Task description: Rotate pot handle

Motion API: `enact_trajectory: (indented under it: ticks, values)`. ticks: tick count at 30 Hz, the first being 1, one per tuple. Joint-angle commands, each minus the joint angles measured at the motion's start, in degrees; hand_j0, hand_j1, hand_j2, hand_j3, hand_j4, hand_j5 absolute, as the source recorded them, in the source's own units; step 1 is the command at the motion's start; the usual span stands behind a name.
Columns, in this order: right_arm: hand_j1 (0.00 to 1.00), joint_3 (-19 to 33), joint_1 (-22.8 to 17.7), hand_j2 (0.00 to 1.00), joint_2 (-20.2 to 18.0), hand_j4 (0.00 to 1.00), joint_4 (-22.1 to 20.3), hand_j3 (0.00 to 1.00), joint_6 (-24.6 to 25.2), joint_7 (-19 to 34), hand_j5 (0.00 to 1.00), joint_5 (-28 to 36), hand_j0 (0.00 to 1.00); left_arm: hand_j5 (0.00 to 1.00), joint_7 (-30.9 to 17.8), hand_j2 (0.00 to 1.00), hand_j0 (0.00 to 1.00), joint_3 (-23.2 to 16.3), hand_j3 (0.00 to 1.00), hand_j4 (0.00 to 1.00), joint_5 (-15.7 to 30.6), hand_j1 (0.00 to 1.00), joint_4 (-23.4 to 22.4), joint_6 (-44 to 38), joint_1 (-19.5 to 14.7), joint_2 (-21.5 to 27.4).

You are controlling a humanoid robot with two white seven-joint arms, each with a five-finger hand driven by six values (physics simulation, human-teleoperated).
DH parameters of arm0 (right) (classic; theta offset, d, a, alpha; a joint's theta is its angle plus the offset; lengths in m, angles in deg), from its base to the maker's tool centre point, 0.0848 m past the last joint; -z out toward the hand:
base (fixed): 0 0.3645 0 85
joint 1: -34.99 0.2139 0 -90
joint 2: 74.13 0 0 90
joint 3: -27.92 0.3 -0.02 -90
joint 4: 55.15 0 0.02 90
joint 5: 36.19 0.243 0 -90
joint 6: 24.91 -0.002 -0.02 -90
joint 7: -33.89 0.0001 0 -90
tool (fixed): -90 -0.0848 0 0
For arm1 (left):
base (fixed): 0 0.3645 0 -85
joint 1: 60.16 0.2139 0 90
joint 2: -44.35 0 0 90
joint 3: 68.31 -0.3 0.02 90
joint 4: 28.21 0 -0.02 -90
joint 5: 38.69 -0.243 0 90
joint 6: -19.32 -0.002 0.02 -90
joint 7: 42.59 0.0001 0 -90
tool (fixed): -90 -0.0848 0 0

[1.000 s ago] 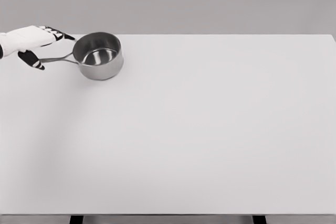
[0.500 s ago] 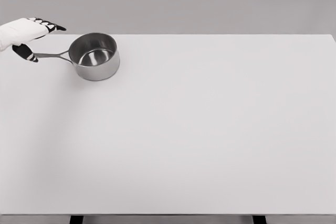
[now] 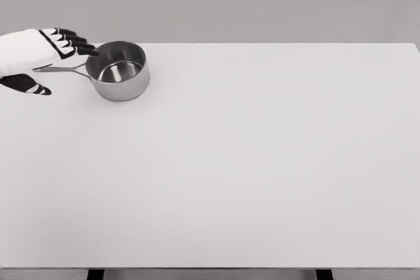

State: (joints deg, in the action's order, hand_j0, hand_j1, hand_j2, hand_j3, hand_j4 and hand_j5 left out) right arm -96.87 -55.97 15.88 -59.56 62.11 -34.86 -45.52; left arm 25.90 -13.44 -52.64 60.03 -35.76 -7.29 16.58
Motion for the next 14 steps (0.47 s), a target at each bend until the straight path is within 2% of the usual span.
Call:
enact_trajectory:
  ticks: [1,2,5,10,14]
  values:
    - [1.00,0.0,0.0,1.00,0.0,1.00,0.0,1.00,0.0,0.0,1.00,0.0,1.00,1.00,-0.2,1.00,1.00,-0.2,1.00,1.00,1.3,1.00,10.2,0.1,0.7,1.4]
    - [1.00,0.0,0.0,1.00,0.0,1.00,0.0,1.00,0.0,0.0,1.00,0.0,1.00,1.00,-0.2,1.00,1.00,-0.2,1.00,1.00,1.3,1.00,11.9,0.1,2.1,1.1]
    - [1.00,0.0,-0.1,1.00,0.0,1.00,0.0,1.00,0.0,0.0,1.00,0.0,1.00,1.00,-0.3,1.00,1.00,-0.3,1.00,1.00,1.2,1.00,12.2,0.1,3.1,0.9]
    - [1.00,0.0,0.0,1.00,0.0,1.00,0.0,1.00,0.0,0.0,1.00,0.0,1.00,1.00,-0.3,1.00,1.00,-0.5,1.00,1.00,-0.9,1.00,11.9,0.1,9.7,-0.4]
    - [1.00,0.0,0.0,1.00,0.0,1.00,0.0,1.00,0.0,0.0,1.00,0.0,1.00,1.00,-0.3,1.00,1.00,-0.5,1.00,1.00,-1.2,1.00,9.9,0.1,10.7,-1.4]
